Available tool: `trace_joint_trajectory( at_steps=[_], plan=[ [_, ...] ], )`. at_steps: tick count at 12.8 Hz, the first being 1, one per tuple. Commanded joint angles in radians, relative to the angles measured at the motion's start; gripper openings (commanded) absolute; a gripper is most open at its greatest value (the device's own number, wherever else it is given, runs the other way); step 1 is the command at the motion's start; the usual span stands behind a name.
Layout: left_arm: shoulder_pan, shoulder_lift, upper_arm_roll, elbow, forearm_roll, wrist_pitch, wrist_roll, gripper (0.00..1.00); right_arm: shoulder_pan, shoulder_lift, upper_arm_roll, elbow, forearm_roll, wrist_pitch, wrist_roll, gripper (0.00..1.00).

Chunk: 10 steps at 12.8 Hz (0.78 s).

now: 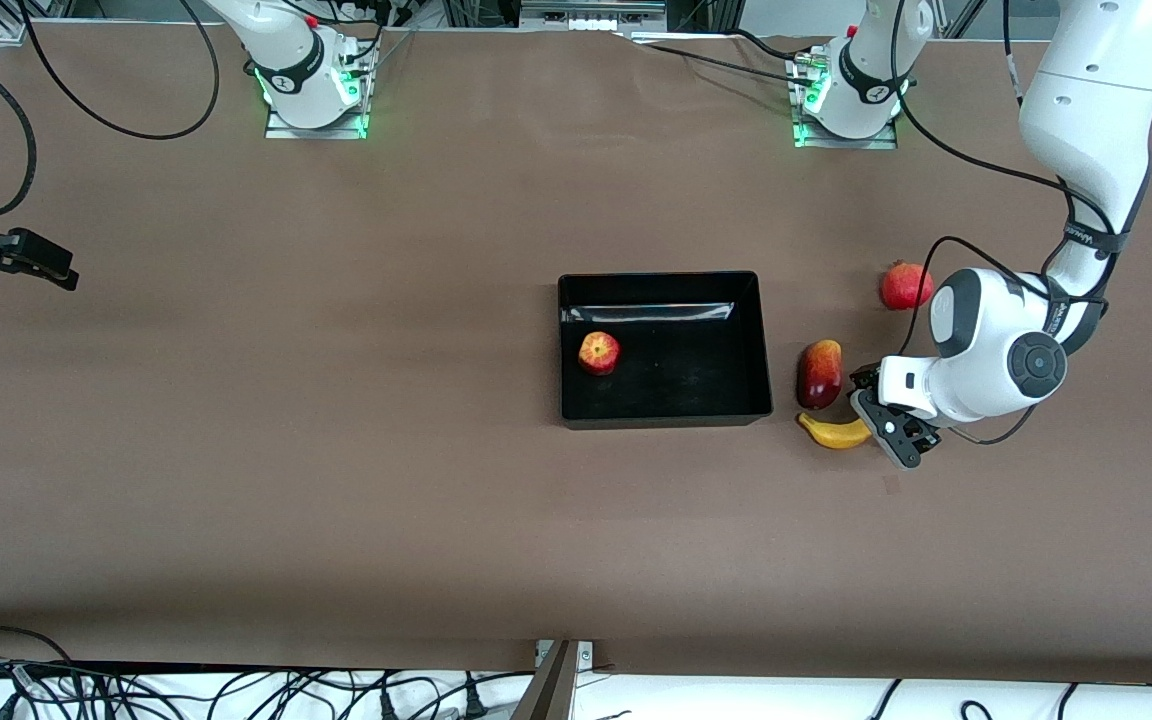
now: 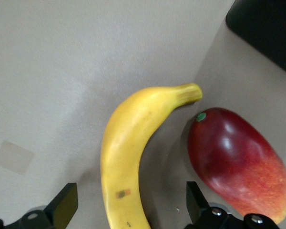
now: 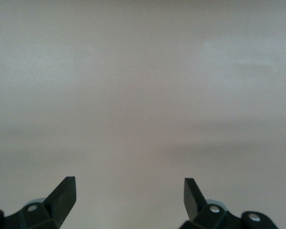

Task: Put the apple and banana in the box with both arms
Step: 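Move the left gripper to the banana and grasp it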

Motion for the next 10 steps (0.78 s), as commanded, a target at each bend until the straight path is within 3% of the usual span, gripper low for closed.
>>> trace_joint_trajectory(
  at_steps=[1, 2, 4, 5, 10],
  plan=[
    [0.003, 0.013, -0.002, -0.02, 0.014, 0.029, 0.011, 1.0, -0.007, 0.003, 0.008, 0.019, 0.0, -0.015, 0.006, 1.0],
    [0.003, 0.017, -0.001, -0.037, 0.017, 0.068, 0.012, 0.92, -0.007, 0.005, 0.008, 0.019, 0.002, -0.015, 0.006, 1.0],
    [0.002, 0.019, -0.001, -0.049, 0.018, 0.083, 0.017, 0.17, -0.007, 0.005, 0.008, 0.019, 0.002, -0.015, 0.006, 1.0],
    [0.0, 0.02, -0.001, -0.051, 0.024, 0.083, 0.013, 0.0, -0.007, 0.005, 0.008, 0.021, 0.002, -0.015, 0.006, 1.0],
    [-0.009, -0.065, -0.002, -0.04, 0.032, 0.054, 0.005, 0.0, -0.007, 0.005, 0.006, 0.019, 0.002, -0.015, 0.006, 1.0]
  ],
)
